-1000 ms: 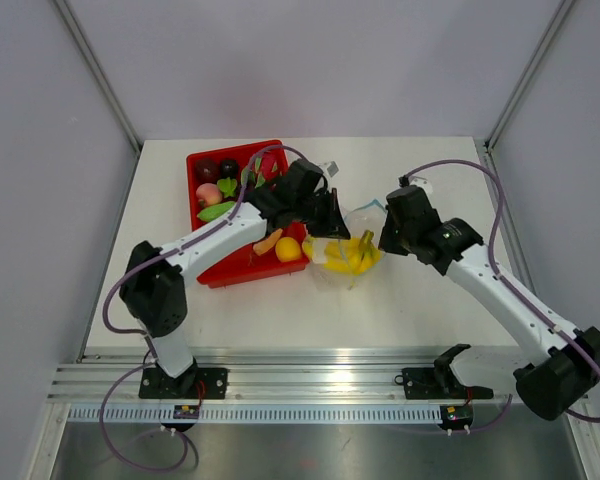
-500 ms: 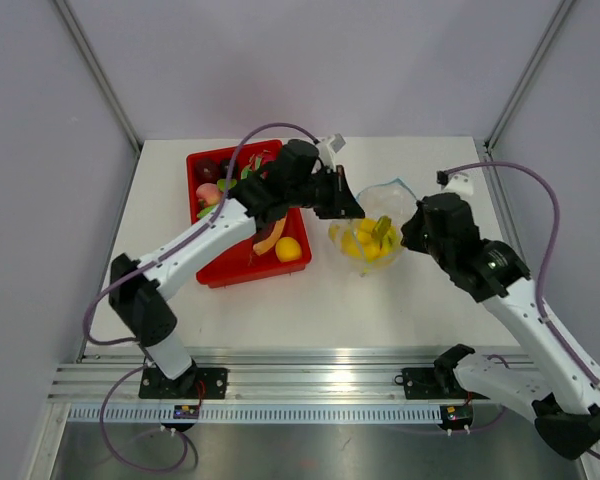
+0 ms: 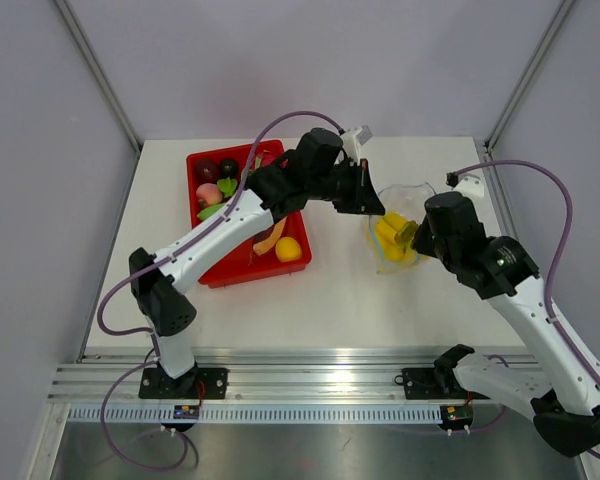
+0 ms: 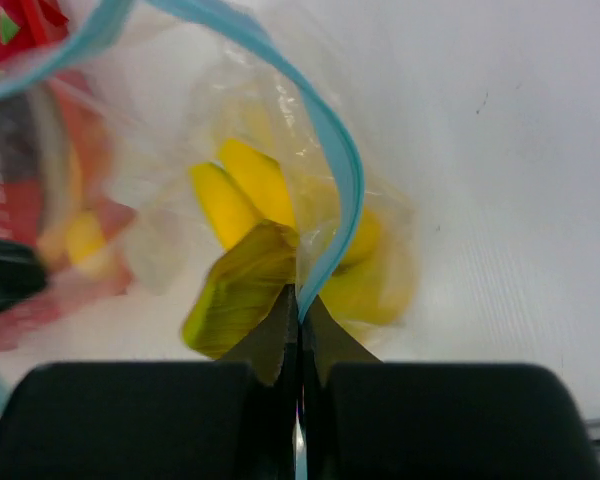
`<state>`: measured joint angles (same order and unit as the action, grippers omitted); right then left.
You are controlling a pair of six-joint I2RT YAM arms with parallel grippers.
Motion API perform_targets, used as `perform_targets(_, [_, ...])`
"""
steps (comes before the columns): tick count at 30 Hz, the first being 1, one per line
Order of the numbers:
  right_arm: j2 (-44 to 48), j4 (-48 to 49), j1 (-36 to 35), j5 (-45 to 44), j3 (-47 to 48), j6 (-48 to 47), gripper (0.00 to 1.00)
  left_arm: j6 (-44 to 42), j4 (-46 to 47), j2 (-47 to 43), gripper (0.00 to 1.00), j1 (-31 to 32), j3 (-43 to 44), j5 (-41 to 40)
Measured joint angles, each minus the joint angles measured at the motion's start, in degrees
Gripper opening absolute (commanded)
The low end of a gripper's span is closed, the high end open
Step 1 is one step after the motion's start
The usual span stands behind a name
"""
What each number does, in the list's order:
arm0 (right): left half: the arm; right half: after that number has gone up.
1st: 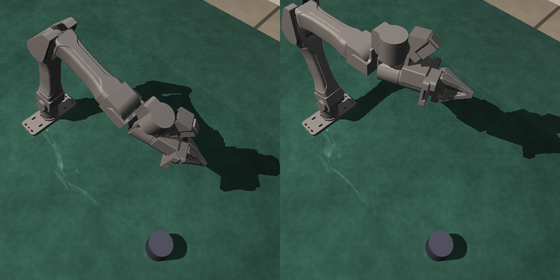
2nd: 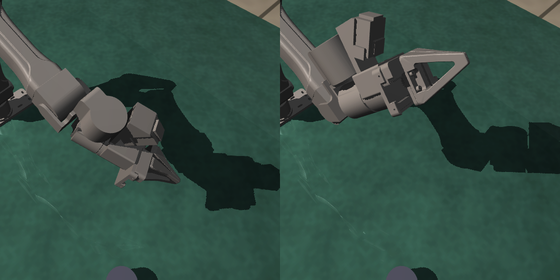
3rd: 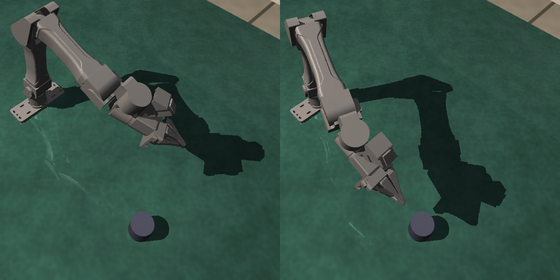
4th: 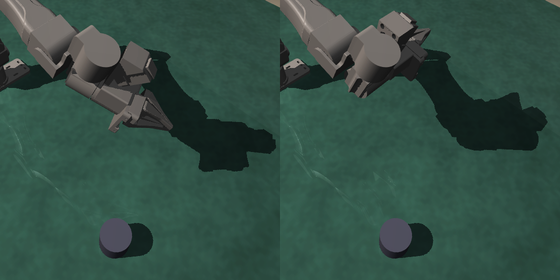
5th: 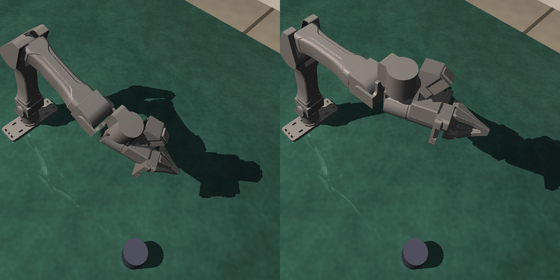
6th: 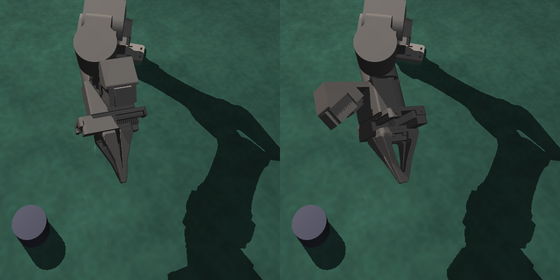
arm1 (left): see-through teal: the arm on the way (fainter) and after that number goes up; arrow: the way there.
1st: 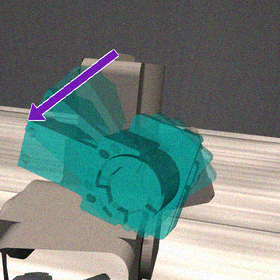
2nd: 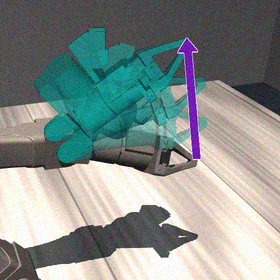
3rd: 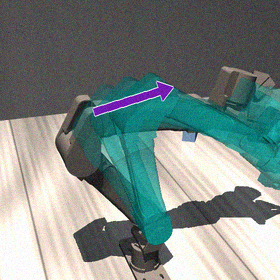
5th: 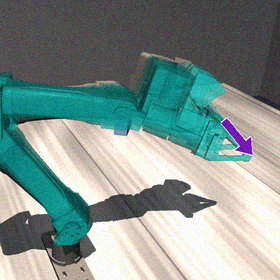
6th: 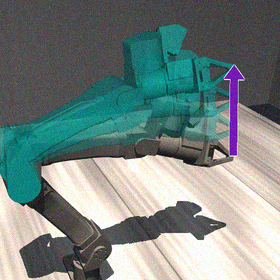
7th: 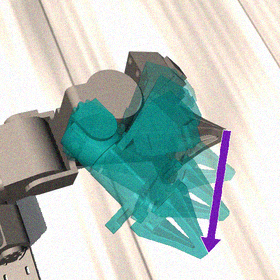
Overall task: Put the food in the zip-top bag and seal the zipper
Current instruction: Adjust the zipper food storage bag at the center of the board.
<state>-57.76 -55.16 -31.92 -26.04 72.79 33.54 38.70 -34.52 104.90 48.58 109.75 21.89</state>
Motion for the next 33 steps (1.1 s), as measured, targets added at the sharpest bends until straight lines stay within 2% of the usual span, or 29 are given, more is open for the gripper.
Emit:
perform_targets(3, [0.2,-0.59,0.0,0.28,-4.52,2.36,0.0,-0.13,1.68,-1.57,0.0,0.02,0.0,0.02])
perform_targets(7, [-4.39,-4.09,0.0,1.29,-10.08,5.64,0.0,-0.11,1.33,0.81,0.0,0.09,0.13,0.44])
perform_targets(10, [-4.04,-5.81,0.0,0.98,-9.88,6.62,0.0,-0.15,0.61,2.64,0.0,0.24,0.15,0.61])
perform_targets(14, [2.27,-5.84,0.0,-0.02,-8.79,6.82,0.03,-0.31,0.31,2.84,0.0,0.26,0.15,0.48])
perform_targets(17, [4.59,-6.12,0.0,-0.24,-8.72,6.86,0.0,0.11,1.33,3.21,0.0,0.28,0.13,0.74])
perform_targets(22, [1.09,-8.17,0.0,-1.55,-7.67,7.02,0.0,0.74,1.46,6.03,0.0,0.46,2.38,2.25])
perform_targets(29, [7.15,-8.09,0.0,-2.82,-7.93,7.69,0.0,-0.92,1.38,6.25,0.0,0.9,3.32,0.94])
perform_targets(33, [5.2,-7.91,0.0,-1.7,-11.85,9.05,0.0,-3.52,-1.33,9.6,0.0,1.09,4.09,-1.97])
